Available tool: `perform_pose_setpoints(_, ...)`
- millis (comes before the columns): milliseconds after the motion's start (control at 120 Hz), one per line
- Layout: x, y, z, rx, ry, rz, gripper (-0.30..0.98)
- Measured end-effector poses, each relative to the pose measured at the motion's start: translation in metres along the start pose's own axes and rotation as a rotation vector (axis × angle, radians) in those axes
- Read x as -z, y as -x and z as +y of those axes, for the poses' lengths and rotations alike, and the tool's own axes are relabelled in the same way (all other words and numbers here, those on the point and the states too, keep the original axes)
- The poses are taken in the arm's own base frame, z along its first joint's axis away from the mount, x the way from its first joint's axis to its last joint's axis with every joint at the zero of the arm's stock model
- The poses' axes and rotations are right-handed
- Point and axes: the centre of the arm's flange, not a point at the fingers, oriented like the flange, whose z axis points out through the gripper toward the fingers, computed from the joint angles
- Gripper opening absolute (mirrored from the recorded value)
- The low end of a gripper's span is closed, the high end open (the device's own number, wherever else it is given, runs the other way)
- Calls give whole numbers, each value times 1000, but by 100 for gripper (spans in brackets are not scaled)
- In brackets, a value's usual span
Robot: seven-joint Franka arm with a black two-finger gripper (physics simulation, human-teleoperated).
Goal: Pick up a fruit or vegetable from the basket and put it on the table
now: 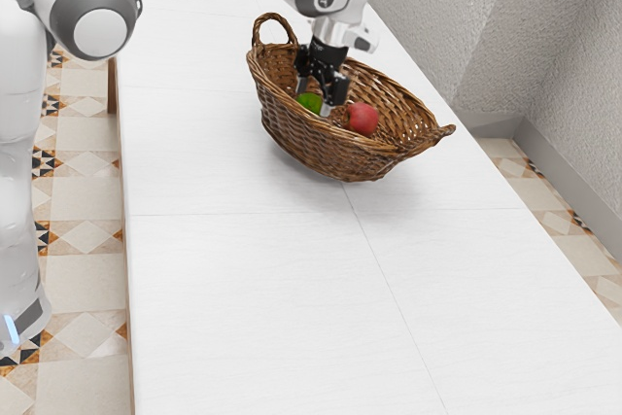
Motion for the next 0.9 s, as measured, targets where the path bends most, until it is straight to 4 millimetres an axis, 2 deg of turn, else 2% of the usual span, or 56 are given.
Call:
perform_pose_setpoints(450,-15,-1,4,2,21,-4,69)
perform_pose_setpoints(650,-16,-2,2,14,32,6,34)
perform_pose_setpoints(900,-9,-3,5,12,26,29,29)
